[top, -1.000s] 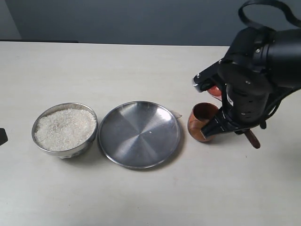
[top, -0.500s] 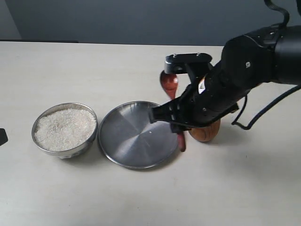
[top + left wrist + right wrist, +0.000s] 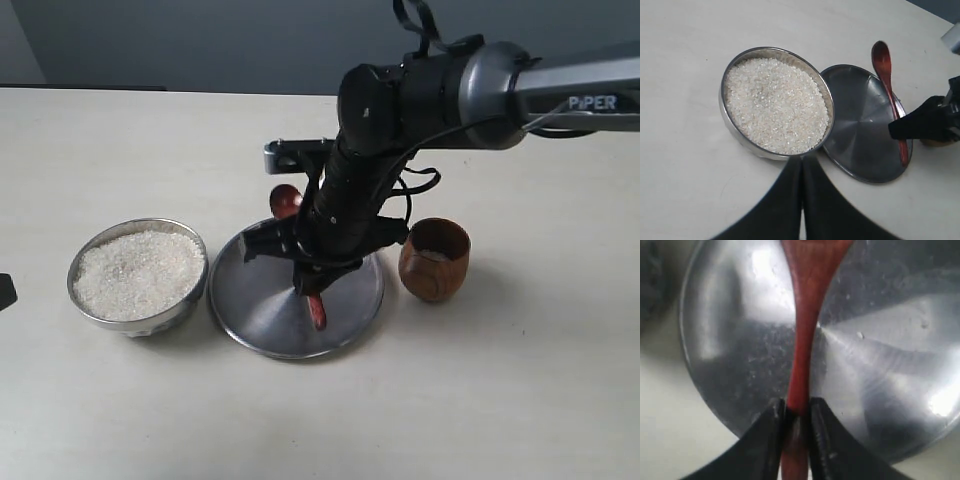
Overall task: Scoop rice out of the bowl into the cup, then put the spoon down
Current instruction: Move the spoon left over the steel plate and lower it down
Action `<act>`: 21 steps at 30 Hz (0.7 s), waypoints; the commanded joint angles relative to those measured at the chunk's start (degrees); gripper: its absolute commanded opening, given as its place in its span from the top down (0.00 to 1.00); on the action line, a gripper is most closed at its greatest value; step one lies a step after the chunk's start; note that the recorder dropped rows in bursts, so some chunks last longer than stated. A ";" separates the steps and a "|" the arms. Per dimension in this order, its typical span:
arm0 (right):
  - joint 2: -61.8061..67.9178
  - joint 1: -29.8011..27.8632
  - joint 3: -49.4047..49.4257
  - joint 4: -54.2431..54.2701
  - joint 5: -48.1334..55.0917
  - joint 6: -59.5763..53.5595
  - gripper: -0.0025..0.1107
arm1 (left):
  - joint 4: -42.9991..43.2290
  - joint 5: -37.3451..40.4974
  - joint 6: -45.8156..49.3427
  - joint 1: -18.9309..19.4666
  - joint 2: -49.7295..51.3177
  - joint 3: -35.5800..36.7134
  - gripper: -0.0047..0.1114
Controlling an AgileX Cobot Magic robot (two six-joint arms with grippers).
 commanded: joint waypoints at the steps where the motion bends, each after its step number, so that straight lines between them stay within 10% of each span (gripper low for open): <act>1: 2.10 0.02 -0.89 -0.11 2.50 -0.43 0.98 | -0.32 -0.06 -0.02 -0.29 0.12 -0.25 0.96; 17: 5.48 0.02 -0.89 -2.46 0.75 0.05 0.98 | -0.32 -0.17 -0.02 -0.29 0.12 -0.25 0.96; 21: 5.48 0.02 -0.89 -2.66 2.13 0.05 0.68 | -0.32 -0.38 -0.02 -0.29 0.12 -0.25 0.96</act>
